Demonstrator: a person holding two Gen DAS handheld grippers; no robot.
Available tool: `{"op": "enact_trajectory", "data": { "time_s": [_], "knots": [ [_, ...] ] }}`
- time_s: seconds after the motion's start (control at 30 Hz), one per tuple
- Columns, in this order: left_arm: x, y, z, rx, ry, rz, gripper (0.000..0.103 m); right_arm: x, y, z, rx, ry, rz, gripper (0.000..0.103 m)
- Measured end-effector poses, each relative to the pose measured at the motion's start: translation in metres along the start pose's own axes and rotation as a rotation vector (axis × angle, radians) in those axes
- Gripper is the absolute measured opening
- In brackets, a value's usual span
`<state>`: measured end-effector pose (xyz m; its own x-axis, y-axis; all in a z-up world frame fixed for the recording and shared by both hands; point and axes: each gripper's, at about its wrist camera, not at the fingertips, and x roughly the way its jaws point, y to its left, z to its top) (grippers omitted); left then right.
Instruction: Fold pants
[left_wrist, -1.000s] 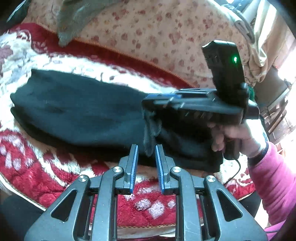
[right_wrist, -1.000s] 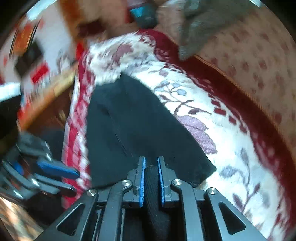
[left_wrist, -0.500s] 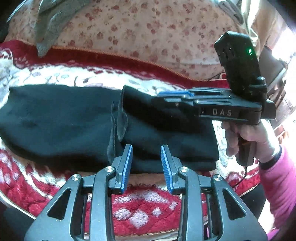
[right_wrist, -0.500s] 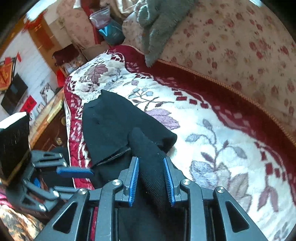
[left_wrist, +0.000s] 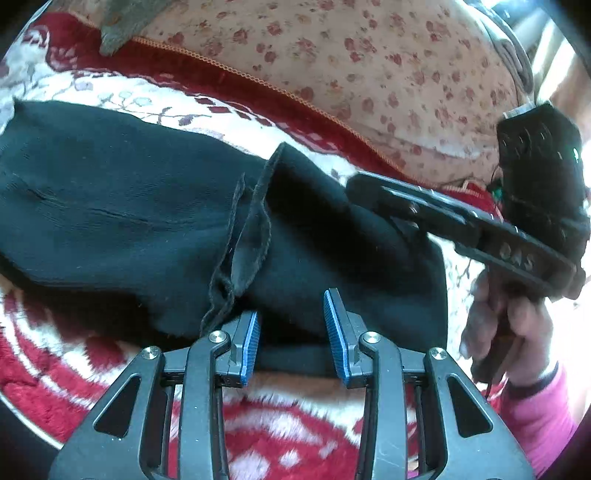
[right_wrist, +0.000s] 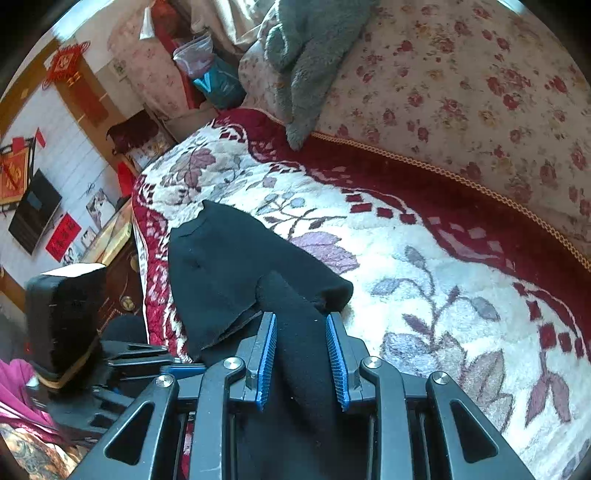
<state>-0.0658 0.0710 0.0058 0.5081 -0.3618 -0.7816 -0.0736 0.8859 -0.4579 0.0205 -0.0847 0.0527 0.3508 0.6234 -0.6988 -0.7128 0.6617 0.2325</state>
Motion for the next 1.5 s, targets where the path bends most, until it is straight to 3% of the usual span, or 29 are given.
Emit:
{"op": "enact_trajectory", "data": {
  "time_s": [0.07, 0.13, 0.2, 0.37, 0.47, 0.6, 0.63, 0.7, 0.73, 0.77, 1.03, 1.1, 1.13, 1.17, 1.33, 1.5],
  "knots": [
    [-0.001, 0.001, 0.001, -0.014, -0.021, -0.020, 0.029, -0.001, -0.003, 0.000, 0.011, -0.006, -0.002, 0.027],
    [-0.004, 0.002, 0.000, -0.011, -0.030, -0.017, 0.013, -0.004, -0.001, 0.001, 0.011, -0.015, 0.002, 0.027],
    [-0.012, 0.005, -0.003, -0.015, -0.040, -0.024, 0.010, -0.006, 0.005, 0.001, -0.006, -0.023, 0.015, 0.027],
    [-0.040, 0.009, -0.008, -0.002, -0.103, -0.045, 0.008, 0.001, 0.020, 0.001, -0.045, -0.025, 0.024, 0.027],
    [-0.036, 0.005, -0.006, 0.018, -0.086, -0.034, 0.008, 0.009, 0.021, 0.001, -0.061, -0.021, -0.044, 0.027],
    [-0.033, -0.003, -0.012, 0.036, -0.051, -0.004, 0.009, 0.003, 0.023, 0.001, -0.053, -0.023, -0.003, 0.027],
    [-0.033, -0.002, -0.013, 0.029, -0.039, -0.009, 0.012, 0.002, 0.023, -0.001, -0.063, -0.017, -0.009, 0.027],
    [-0.030, -0.001, -0.016, 0.006, -0.017, -0.016, 0.029, 0.000, 0.021, -0.003, -0.056, -0.014, -0.011, 0.037],
    [-0.028, -0.001, -0.017, -0.003, -0.013, -0.018, 0.043, 0.000, 0.018, -0.003, -0.045, -0.014, 0.002, 0.039],
    [-0.026, 0.000, -0.017, -0.010, -0.015, -0.016, 0.047, 0.000, 0.016, -0.004, -0.038, -0.014, 0.011, 0.039],
    [-0.005, -0.009, -0.003, -0.026, -0.049, 0.009, 0.047, 0.022, 0.008, 0.003, -0.029, 0.016, 0.007, 0.039],
    [0.000, -0.007, -0.001, -0.034, -0.069, 0.011, 0.039, 0.027, 0.003, 0.005, -0.009, 0.014, 0.006, 0.039],
    [0.001, -0.005, 0.000, -0.037, -0.075, 0.028, 0.017, 0.027, 0.001, 0.005, 0.002, 0.011, 0.007, 0.039],
    [0.002, -0.003, 0.001, -0.037, -0.073, 0.037, 0.009, 0.027, 0.000, 0.005, 0.012, 0.007, 0.011, 0.039],
    [-0.016, 0.004, -0.006, -0.044, -0.093, -0.024, 0.006, 0.021, 0.010, 0.001, -0.008, 0.010, 0.030, 0.039],
    [-0.033, 0.005, -0.019, -0.035, -0.096, -0.017, 0.006, 0.023, 0.027, -0.001, -0.056, 0.013, 0.027, 0.039]
  ]
}}
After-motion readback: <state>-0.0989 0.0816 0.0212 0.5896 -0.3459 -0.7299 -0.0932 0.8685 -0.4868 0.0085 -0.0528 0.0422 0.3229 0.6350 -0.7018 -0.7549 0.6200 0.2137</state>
